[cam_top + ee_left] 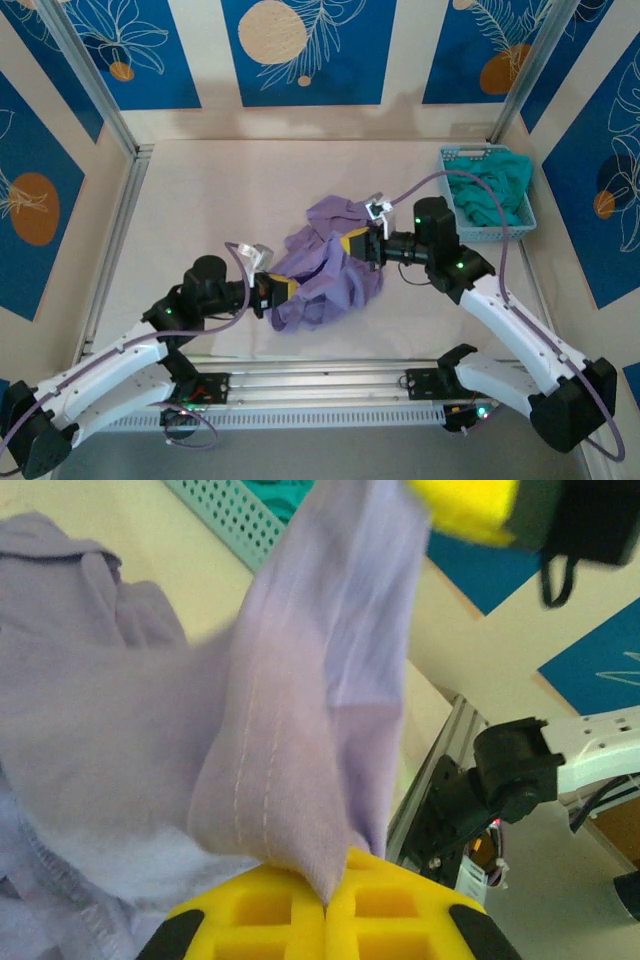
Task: Fold the inside-out t-shirt
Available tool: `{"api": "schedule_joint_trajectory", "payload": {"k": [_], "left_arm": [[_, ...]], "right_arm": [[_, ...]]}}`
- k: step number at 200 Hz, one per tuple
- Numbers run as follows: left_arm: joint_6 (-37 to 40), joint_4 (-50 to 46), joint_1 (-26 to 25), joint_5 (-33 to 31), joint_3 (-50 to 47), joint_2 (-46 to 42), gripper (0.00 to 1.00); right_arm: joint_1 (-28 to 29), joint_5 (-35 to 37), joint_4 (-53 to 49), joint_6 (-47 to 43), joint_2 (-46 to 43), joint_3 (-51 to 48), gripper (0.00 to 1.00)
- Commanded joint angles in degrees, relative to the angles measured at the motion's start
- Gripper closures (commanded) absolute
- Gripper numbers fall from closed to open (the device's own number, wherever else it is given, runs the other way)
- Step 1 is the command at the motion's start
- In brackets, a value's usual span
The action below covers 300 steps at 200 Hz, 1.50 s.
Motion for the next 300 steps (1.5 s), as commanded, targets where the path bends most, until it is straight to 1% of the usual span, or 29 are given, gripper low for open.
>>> {"api": "schedule_joint_trajectory", "payload": {"k": [1,22,41,51,61,82,89,106,121,129,141,160,171,195,209,227,237,243,261,268,278,300], "left_arm": [[0.2,-1.4,0.0,3.4,-1.2,3.8,1.00],[0.4,0.9,-1.6,6.5,-0.6,7.2,1.00],[1.3,2.4,-2.7,7.7,-0.2,7.8,1.00],[1.6,3.4,-2.8,8.7,-0.1,7.8,1.00],[1.6,4.2,-2.9,9.3,-0.1,7.4,1.00],[1.4,5.8,-2.9,8.3,-0.6,6.3,1.00],[1.7,6.1,-2.8,8.2,-0.7,6.2,1.00],[2.7,4.9,-2.9,7.1,-0.2,6.8,0.94],[3.9,1.5,-2.9,3.7,0.9,7.6,0.84],[4.8,-1.2,-2.8,0.3,1.8,7.8,0.80],[6.3,-4.9,-2.9,-5.0,3.1,8.0,0.68],[8.9,-9.6,-2.9,-12.1,5.0,7.8,0.57],[10.1,-11.5,-2.9,-14.8,6.2,7.6,0.53],[10.6,-12.1,-2.9,-16.5,7.4,6.6,0.48],[11.0,-12.5,-3.0,-17.2,7.7,5.5,0.45],[12.0,-14.2,-3.0,-19.7,7.8,3.1,0.44],[12.9,-14.4,-3.1,-18.4,7.8,1.5,0.45],[13.1,-14.2,-3.2,-16.7,7.9,0.8,0.48],[13.1,-12.0,-3.7,-7.3,7.6,-0.2,0.57],[12.7,-10.9,-4.0,-3.7,7.5,0.0,0.60],[12.3,-9.5,-4.6,-0.4,7.5,0.8,0.63],[12.1,-6.7,-5.6,4.5,7.9,3.2,0.69]], "right_arm": [[-1.4,-5.5,8.6,6.0,-2.2,-2.4,1.00],[-1.8,-6.4,13.3,9.7,-2.4,-4.0,1.00],[-1.9,-5.8,13.5,10.3,-2.2,-4.1,1.00],[-1.9,-4.7,12.3,9.7,-2.1,-3.9,1.00],[-1.6,-2.2,9.2,8.5,-1.8,-3.4,1.00],[-0.3,1.6,2.8,4.1,-0.9,-1.6,1.00],[0.2,1.7,2.1,3.2,-0.6,-1.5,1.00],[0.7,-1.3,2.6,2.3,0.2,-1.4,1.00],[1.1,-5.7,4.0,2.0,0.9,-1.2,1.00],[1.2,-7.9,4.1,1.5,1.4,-0.8,1.00],[1.2,-10.6,3.1,0.6,2.2,-0.2,1.00],[1.3,-14.5,1.2,-0.7,3.2,1.0,1.00],[1.2,-16.4,1.2,-0.7,3.4,1.2,1.00],[1.2,-20.9,2.8,0.3,3.9,1.2,1.00],[1.2,-19.5,2.5,0.4,3.9,1.5,1.00],[1.1,-18.0,1.8,0.3,4.1,1.9,1.00],[1.1,-17.4,1.8,0.6,4.4,2.2,1.00],[1.1,-17.1,1.7,0.8,4.7,2.4,1.00],[1.1,-16.3,1.2,1.0,5.5,3.0,1.00],[1.1,-16.1,1.1,1.0,5.7,3.2,1.00],[1.1,-15.7,1.2,1.1,5.9,3.1,1.00],[1.2,-15.2,1.2,1.3,6.0,3.4,1.00]]}}
